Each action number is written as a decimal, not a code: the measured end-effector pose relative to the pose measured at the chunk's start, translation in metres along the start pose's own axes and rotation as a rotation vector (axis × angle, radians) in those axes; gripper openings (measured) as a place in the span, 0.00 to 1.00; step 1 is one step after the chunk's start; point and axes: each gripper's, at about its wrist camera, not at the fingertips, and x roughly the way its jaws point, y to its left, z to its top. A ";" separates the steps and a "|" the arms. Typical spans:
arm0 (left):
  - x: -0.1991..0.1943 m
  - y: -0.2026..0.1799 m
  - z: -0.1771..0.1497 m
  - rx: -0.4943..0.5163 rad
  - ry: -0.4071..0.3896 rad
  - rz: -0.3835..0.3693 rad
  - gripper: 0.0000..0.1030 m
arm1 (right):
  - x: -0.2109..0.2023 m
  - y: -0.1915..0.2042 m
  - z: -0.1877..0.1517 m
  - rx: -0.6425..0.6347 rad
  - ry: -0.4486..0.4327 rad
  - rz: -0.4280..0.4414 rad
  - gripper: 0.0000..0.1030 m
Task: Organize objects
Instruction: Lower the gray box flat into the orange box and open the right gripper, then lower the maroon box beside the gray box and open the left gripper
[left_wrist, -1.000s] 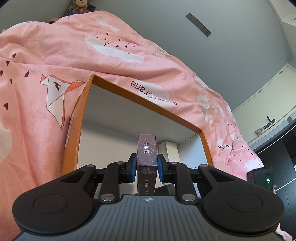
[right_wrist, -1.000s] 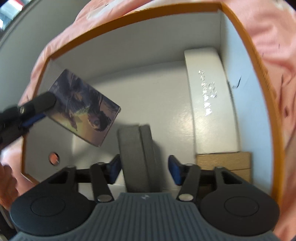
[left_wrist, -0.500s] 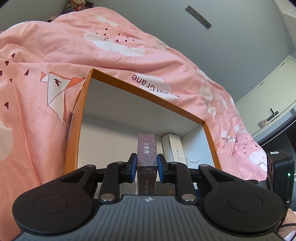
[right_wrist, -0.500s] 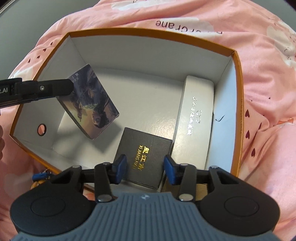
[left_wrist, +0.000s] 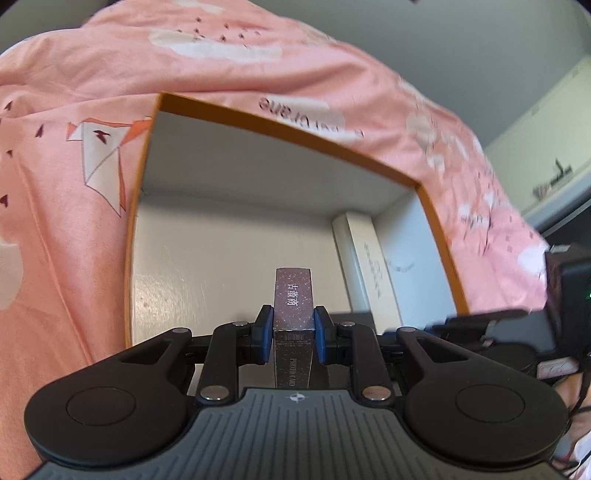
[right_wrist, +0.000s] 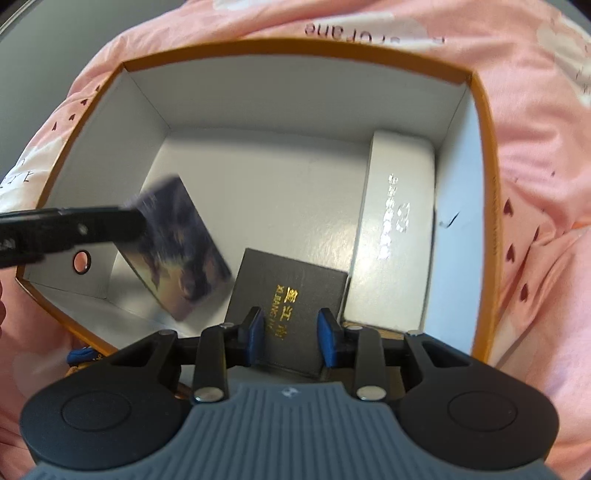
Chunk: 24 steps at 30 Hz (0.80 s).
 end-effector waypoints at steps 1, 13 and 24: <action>0.001 -0.002 0.001 0.023 0.017 0.003 0.25 | -0.002 0.001 0.000 -0.005 -0.011 0.000 0.35; 0.033 -0.022 0.044 0.284 0.368 -0.064 0.25 | -0.008 0.005 0.001 -0.028 -0.068 0.041 0.35; 0.071 -0.020 0.058 0.340 0.461 -0.008 0.34 | -0.008 0.002 -0.001 -0.041 -0.083 0.029 0.35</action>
